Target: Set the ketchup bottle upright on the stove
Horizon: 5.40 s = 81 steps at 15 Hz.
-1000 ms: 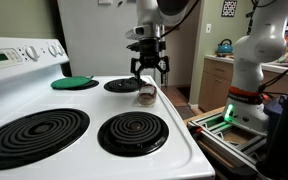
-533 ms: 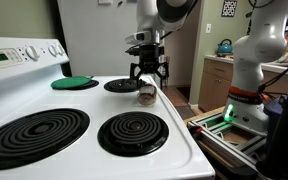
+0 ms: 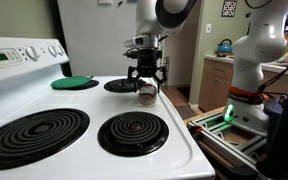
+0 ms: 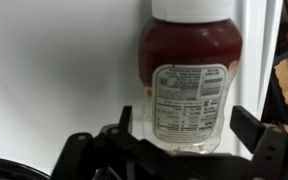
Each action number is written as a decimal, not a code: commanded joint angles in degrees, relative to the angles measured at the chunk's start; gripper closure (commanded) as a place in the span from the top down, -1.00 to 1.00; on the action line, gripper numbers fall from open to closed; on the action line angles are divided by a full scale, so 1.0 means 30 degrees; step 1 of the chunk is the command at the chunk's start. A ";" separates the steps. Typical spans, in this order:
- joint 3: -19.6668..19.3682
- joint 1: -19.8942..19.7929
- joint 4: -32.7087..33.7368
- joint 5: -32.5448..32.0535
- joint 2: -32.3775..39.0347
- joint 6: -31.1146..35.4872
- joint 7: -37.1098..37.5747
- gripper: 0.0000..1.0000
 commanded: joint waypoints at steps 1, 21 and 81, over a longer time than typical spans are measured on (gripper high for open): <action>0.0233 -0.0047 -0.0354 -0.0011 0.0312 0.0812 -0.0620 1.00; -0.0398 -0.0440 -0.1212 0.3809 -0.0752 0.1784 -0.3209 -0.09; 0.1893 -0.7653 -0.4824 3.3795 0.1456 -0.9418 -2.1778 -0.09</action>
